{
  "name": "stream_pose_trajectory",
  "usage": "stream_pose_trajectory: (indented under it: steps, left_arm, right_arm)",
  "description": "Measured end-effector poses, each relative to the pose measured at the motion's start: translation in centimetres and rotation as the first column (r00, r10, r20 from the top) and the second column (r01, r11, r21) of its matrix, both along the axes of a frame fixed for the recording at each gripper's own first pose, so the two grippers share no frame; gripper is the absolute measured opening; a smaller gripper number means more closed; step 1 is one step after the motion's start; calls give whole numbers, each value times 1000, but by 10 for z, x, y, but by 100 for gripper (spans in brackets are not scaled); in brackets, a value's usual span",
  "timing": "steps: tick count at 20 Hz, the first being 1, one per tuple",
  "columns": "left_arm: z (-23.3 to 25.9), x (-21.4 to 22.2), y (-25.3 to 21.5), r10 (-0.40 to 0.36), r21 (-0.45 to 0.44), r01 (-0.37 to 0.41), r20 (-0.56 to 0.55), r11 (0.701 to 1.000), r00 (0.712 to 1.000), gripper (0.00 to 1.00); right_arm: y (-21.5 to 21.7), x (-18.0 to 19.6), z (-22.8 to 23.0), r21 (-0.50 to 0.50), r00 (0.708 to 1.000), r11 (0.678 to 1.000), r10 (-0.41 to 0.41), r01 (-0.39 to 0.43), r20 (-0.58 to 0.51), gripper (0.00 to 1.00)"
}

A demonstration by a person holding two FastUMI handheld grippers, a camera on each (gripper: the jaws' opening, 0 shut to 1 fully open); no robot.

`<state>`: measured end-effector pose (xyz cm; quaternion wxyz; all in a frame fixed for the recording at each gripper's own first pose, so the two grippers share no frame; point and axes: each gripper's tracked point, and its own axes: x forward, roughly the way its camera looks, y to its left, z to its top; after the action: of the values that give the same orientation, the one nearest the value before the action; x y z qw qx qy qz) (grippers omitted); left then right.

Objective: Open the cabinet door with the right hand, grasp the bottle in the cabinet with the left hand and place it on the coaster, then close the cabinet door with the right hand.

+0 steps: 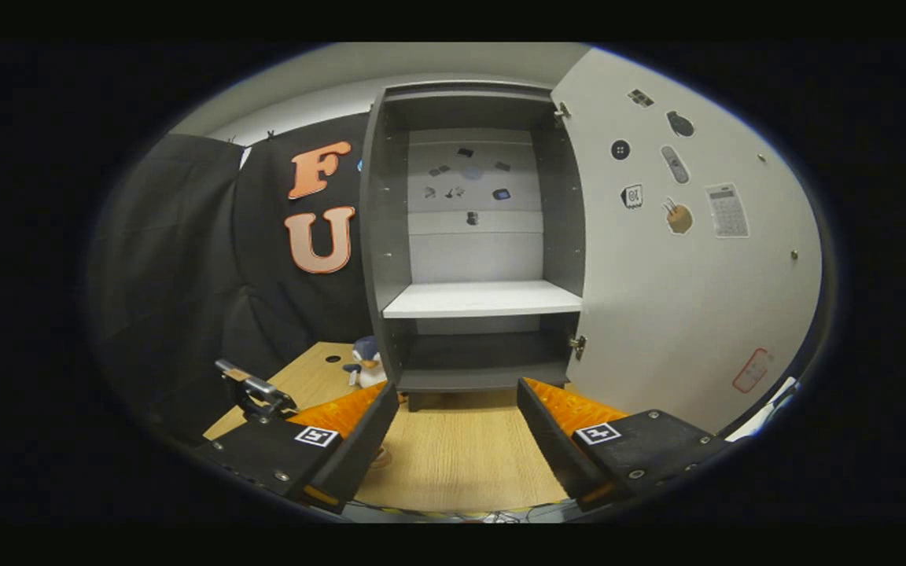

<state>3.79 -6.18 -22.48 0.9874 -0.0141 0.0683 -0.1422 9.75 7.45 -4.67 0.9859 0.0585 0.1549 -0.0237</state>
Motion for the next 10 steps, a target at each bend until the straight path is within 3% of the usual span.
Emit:
stream_pose_trajectory:
  steps: [4, 7, 10]
  left_arm:
    - [34, 2, -6, -18, 10, 18, 41, 1000, 999, 97]
    - [62, -1, -13, -38, -2, 38, 52, 999, 998, 97]
    - [89, -7, -17, -46, -26, 47, 47, 999, 998, 97]
  right_arm:
    - [-12, -8, 17, -67, 999, 998, -12, 15, 50, 94]
    - [-23, -16, 31, -79, 995, 996, -31, 38, 91, 91]
    - [-37, -25, 39, -84, 992, 994, -58, 67, 114, 94]
